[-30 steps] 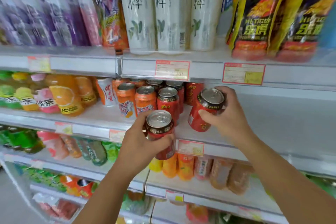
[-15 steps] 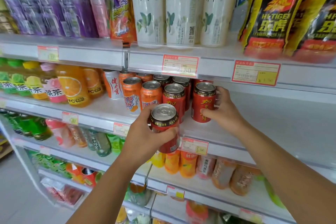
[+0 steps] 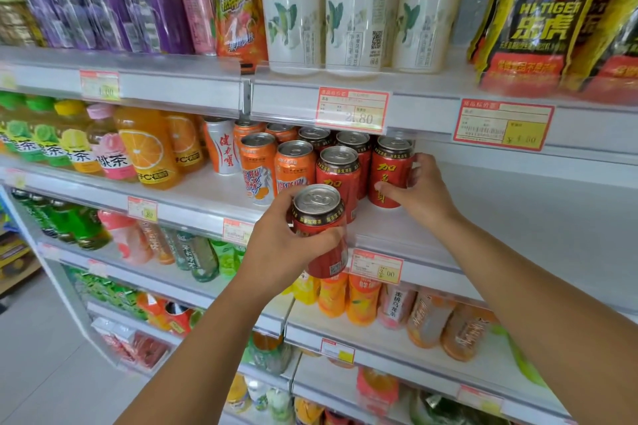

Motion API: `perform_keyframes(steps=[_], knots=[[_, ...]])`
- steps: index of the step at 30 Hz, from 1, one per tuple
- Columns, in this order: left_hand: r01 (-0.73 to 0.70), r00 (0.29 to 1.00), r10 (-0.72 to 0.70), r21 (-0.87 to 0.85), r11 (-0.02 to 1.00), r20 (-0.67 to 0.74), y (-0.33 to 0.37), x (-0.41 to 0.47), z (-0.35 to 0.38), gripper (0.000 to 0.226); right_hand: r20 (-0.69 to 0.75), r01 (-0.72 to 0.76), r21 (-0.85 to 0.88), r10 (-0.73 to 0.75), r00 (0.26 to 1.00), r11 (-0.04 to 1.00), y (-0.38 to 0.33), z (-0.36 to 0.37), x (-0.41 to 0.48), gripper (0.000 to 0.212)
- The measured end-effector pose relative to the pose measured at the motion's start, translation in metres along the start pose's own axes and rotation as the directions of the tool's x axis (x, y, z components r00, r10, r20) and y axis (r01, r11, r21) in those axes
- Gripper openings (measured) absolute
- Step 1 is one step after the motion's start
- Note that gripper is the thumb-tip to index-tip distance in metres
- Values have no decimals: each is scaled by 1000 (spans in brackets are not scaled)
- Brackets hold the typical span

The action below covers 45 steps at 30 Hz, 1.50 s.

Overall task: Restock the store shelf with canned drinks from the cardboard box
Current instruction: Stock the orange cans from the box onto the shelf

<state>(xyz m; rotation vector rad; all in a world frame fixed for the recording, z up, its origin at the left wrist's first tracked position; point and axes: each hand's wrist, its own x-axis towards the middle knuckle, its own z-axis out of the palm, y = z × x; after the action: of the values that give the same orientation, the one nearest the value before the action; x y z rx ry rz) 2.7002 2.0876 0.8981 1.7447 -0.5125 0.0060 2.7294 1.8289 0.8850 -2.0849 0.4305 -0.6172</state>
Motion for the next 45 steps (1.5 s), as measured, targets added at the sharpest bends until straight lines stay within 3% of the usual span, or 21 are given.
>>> perform_keyframes(steps=[3, 6, 7, 9, 11, 12, 14, 17, 22, 24, 27, 29, 34, 37, 41, 45], knots=[[1, 1000, -1, -13, 1000, 14, 1, 0, 1, 50, -61, 12, 0, -12, 998, 1000, -5, -7, -14, 78], [-13, 1000, 13, -13, 1000, 24, 6, 3, 2, 49, -199, 182, 7, -177, 964, 983, -19, -21, -53, 51], [-17, 999, 17, -16, 1000, 28, 8, 5, 3, 48, -164, 240, 28, -232, 959, 970, -22, -25, -68, 44], [-24, 999, 25, -34, 999, 33, 13, 8, 7, 48, 76, 286, 70, -291, 954, 956, -30, -30, -97, 48], [-52, 998, 54, -57, 997, 42, 20, 10, 15, 49, 322, 300, 88, -312, 894, 950, -36, -27, -117, 72], [-69, 996, 72, -68, 995, 49, 23, 11, 19, 49, 373, 295, 96, -309, 875, 951, -37, -24, -122, 83], [-94, 994, 99, -87, 992, 55, 29, 10, 31, 48, 306, 253, 114, -276, 911, 961, -38, -17, -126, 88], [-119, 991, 122, -66, 991, 48, 32, 6, 45, 52, 131, 219, 123, -234, 963, 968, -41, -16, -126, 73], [-128, 991, 129, -65, 990, 17, 19, 6, 43, 72, 55, 198, 145, -207, 977, 969, -42, -24, -115, 65], [-172, 984, 178, 176, 969, -19, 4, 8, 33, 70, 24, 171, 132, -176, 984, 976, -40, -27, -99, 60], [-263, 940, 340, 633, 728, -1, -32, 16, 16, 58, 37, 123, 102, -127, 991, 987, -31, -28, -79, 59], [-269, 929, 368, 745, 611, 34, -55, 19, 14, 61, 67, 99, 110, -107, 992, 989, -24, -26, -73, 62], [-294, 902, 431, 739, 607, 5, -83, 18, 18, 64, 115, 56, 148, -74, 991, 987, -17, -17, -68, 68], [-314, 893, 450, 705, 635, -8, -86, 18, 19, 66, 146, 44, 80, -56, 988, 996, -18, -15, -65, 66], [-330, 884, 467, 689, 646, -14, -90, 19, 19, 65, 125, 66, -31, -61, 990, 997, -16, -11, -64, 73], [-344, 877, 480, 675, 653, -18, -94, 22, 19, 66, 70, 84, 0, -84, 994, 996, -17, -8, -65, 67]])
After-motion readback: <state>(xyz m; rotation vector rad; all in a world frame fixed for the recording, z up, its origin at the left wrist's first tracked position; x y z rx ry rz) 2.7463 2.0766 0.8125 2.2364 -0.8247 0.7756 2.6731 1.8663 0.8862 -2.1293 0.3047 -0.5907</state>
